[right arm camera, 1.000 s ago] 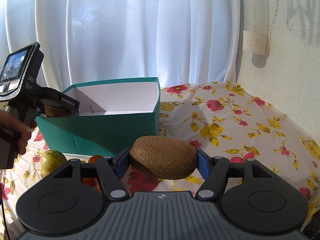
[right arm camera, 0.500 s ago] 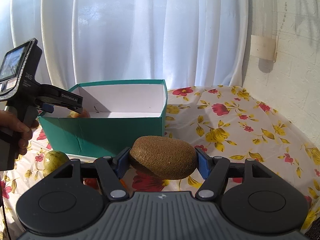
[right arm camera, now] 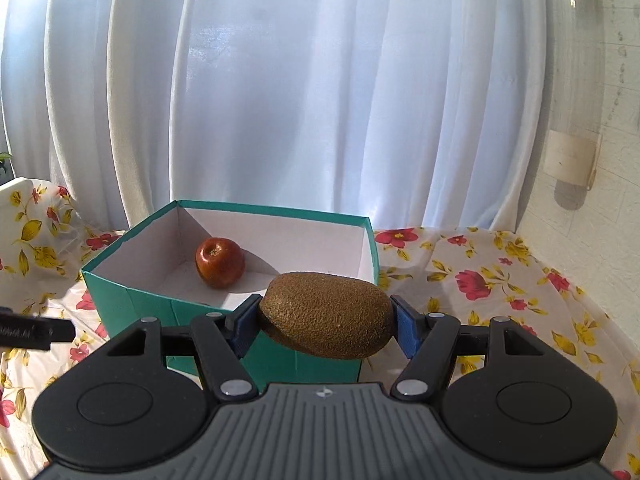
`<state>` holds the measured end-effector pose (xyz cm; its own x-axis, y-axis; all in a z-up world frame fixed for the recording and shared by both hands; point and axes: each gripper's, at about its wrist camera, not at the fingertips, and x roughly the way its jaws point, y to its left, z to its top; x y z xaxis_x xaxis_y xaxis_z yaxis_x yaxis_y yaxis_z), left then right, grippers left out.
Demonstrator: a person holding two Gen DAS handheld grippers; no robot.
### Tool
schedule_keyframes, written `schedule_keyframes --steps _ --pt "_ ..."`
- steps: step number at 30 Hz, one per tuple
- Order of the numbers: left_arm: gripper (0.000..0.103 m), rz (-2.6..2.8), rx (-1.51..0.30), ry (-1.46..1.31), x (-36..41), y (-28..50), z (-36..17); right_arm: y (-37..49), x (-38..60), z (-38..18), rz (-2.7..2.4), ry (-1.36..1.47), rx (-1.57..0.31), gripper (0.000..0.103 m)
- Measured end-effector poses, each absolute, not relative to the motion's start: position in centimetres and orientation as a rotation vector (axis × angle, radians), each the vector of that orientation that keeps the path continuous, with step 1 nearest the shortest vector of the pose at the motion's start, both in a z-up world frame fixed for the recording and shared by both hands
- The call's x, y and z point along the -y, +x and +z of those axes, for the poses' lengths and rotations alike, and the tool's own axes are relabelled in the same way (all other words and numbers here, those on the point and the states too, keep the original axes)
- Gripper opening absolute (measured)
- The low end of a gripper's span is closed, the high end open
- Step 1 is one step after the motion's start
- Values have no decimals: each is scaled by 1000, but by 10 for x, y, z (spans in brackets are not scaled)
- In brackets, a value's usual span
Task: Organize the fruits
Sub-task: 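Lower the apple into the teal box with the left tool while the right tool carries the kiwi toward it, then release the kiwi into the teal box with the right tool, then grasp the green pomelo with the left tool while the right tool grasps a mandarin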
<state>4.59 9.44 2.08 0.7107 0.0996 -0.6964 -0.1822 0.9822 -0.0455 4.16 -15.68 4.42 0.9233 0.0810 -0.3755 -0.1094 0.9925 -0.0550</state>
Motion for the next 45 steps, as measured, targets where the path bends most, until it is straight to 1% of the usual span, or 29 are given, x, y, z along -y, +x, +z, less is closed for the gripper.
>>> schedule_keyframes --steps 4,11,21,24,26,28,30,32,34,41,44,45 --pt "97 174 -757 -110 -101 34 20 69 141 39 118 -95 -393 67" --pt "97 213 -828 -122 -112 27 5 104 121 23 155 -99 -454 67" --pt "97 199 -855 -117 -108 22 -1 118 119 15 173 -115 -482 68" --pt "97 177 -855 -88 -99 22 -2 120 119 17 182 -116 -472 70" --pt "97 165 -859 -68 -94 22 -3 115 120 22 184 -112 -441 75" --pt "97 161 -864 -51 -90 21 -4 103 124 32 167 -98 -393 75" --pt "97 156 -866 -37 -87 21 -6 85 131 43 164 -70 -330 77" --pt "97 151 -872 -28 -85 22 -8 64 138 50 163 -54 -278 88" --pt "97 145 -884 -28 -83 24 -12 40 146 51 163 -42 -242 88" --pt "97 96 -853 -21 -74 31 -22 3 163 23 145 -62 -344 88" --pt "91 65 -852 -17 -70 37 -27 0 169 13 125 -65 -400 88" --pt "91 60 -857 -8 -68 40 -29 -2 171 10 118 -60 -408 88"
